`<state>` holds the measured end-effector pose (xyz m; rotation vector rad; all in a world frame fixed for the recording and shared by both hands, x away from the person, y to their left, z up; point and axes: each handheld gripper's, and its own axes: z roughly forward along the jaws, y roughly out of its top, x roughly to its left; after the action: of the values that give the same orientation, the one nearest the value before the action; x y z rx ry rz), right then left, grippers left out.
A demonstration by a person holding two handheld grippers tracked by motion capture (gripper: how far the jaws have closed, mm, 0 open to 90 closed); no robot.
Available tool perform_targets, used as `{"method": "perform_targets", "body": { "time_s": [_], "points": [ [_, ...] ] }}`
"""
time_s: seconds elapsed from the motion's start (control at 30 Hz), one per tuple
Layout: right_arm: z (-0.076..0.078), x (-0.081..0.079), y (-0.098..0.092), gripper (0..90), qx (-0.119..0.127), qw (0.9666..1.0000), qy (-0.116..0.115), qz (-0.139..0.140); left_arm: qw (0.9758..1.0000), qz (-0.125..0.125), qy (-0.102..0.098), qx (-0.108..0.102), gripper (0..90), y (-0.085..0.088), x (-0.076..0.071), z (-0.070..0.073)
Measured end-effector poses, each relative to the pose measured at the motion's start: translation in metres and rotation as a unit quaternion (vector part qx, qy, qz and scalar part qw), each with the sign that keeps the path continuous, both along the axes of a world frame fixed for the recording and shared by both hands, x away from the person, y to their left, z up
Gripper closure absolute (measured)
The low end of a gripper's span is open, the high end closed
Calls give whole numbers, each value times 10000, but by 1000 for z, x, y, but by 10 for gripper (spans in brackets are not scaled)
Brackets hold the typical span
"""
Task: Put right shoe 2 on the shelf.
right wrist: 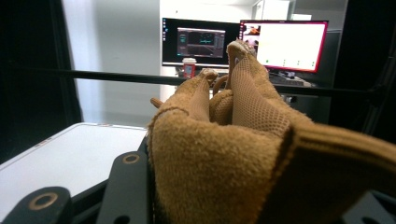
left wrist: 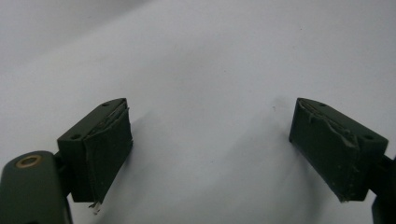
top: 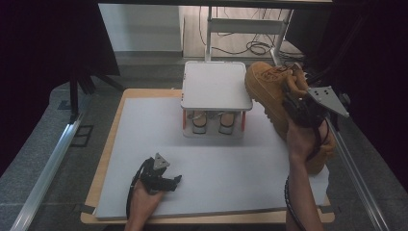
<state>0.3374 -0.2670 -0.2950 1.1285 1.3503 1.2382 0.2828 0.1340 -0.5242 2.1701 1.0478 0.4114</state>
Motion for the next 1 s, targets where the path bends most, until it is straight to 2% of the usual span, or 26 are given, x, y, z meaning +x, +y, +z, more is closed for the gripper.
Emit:
{"method": "perform_targets", "body": {
  "time_s": [0.63, 1.0],
  "points": [
    [1, 16, 36, 538, -51, 9992, 3, 387, 10000, 1, -7, -6, 131, 0, 0, 0],
    [-1, 27, 61, 538, 6, 9982, 9, 605, 10000, -6, -13, -11, 132, 0, 0, 0]
  ]
}}
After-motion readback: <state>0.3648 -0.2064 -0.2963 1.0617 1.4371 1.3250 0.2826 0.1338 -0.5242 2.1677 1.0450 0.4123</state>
